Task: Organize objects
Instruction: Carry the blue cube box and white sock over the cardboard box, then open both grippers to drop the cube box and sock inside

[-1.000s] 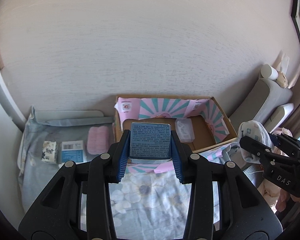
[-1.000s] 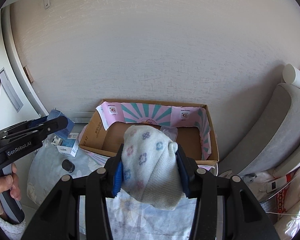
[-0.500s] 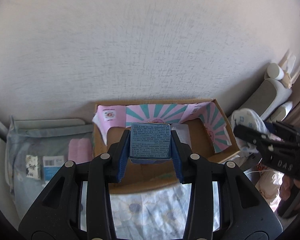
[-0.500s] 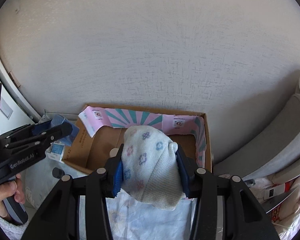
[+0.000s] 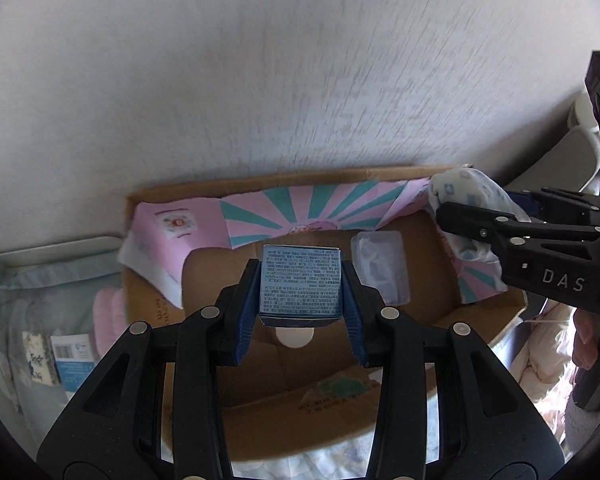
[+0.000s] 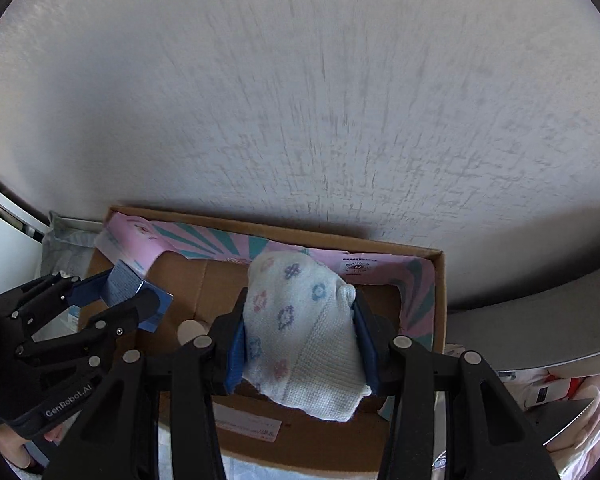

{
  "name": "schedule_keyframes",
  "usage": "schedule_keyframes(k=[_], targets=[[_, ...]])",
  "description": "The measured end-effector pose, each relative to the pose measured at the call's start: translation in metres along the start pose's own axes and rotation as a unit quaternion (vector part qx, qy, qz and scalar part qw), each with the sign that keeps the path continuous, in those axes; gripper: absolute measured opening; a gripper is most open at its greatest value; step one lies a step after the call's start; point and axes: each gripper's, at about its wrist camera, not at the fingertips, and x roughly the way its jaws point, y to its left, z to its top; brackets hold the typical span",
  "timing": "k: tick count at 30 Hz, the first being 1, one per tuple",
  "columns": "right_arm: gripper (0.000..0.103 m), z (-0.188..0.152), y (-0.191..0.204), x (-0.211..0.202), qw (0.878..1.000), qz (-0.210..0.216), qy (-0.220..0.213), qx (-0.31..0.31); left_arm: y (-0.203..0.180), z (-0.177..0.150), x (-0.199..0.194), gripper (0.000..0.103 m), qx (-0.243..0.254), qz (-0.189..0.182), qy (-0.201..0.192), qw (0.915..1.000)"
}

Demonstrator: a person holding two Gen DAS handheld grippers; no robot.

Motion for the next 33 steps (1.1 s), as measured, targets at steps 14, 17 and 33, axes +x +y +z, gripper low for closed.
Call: schedule_keyframes(k=[14, 17, 33], targets=[[0.043, -0.002, -0.019, 0.025, 0.998, 0.013, 0.058, 0.004, -0.003, -0.007, 0.023, 0.035, 0.011, -0.005, 0.047, 0.9988], [0.045, 0.007, -0.022, 0.027, 0.998, 0.018, 0.067, 0.005, -0.007, -0.007, 0.023, 0.037, 0.029, 0.008, 0.053, 0.9981], [0.102, 0.017, -0.032, 0.017, 0.997, 0.019, 0.07, 0.002, -0.013, -0.016, 0.006, 0.103, 0.068, 0.012, 0.046, 0.9965]])
